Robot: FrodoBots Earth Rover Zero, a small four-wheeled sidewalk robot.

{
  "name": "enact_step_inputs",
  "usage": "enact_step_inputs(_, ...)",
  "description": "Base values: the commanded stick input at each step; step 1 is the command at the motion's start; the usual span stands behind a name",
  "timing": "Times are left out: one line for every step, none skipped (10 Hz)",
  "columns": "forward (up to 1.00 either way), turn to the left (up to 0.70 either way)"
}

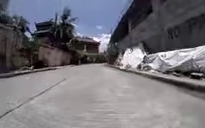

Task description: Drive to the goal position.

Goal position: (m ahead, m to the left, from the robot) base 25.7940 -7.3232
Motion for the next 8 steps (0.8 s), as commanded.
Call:
enact_step_inputs(1.00,0.14)
enact_step_inputs(1.00,0.14)
enact_step_inputs(1.00,0.14)
enact_step_inputs(1.00,0.14)
enact_step_inputs(1.00,0.14)
enact_step_inputs(1.00,0.14)
enact_step_inputs(1.00,0.14)
enact_step_inputs(1.00,0.14)
